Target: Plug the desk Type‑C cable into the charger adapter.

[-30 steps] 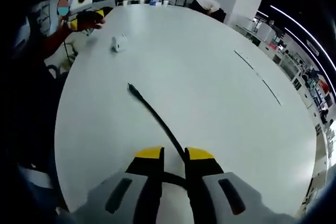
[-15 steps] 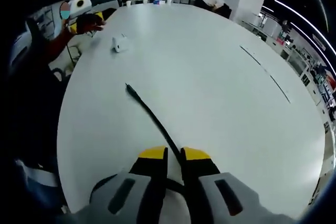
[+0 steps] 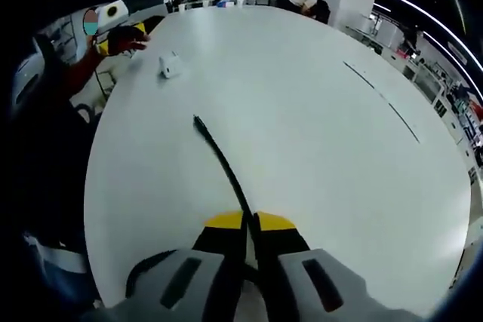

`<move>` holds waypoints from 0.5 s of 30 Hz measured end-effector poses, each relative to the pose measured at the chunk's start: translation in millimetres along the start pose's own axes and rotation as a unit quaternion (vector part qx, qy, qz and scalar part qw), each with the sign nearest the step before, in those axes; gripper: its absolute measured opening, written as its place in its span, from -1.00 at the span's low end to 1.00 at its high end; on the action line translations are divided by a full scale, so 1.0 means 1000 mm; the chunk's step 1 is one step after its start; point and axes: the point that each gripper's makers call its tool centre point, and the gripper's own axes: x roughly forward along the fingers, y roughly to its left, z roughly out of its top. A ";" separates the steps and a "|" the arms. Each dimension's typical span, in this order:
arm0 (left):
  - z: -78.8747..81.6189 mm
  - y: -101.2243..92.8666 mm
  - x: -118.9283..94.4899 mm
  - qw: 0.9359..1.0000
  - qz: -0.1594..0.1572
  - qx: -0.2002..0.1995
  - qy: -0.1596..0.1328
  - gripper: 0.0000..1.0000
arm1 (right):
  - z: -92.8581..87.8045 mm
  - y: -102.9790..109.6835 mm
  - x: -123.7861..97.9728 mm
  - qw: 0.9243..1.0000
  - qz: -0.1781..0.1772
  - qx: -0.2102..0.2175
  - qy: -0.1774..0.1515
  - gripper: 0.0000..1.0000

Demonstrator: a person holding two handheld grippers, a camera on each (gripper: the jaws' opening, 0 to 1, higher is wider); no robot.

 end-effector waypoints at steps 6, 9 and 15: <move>-0.001 0.001 -0.001 1.000 0.001 -0.003 -0.001 -0.22 | 0.002 0.002 -0.001 1.000 -0.006 -0.004 -0.010 -0.98; -0.002 0.000 -0.001 1.000 0.000 -0.003 0.000 -0.22 | 0.003 0.003 -0.001 1.000 -0.007 -0.009 -0.010 -0.98; 0.000 0.000 -0.003 1.000 0.003 -0.001 -0.002 -0.22 | 0.009 0.012 -0.002 1.000 -0.012 -0.017 -0.008 -0.98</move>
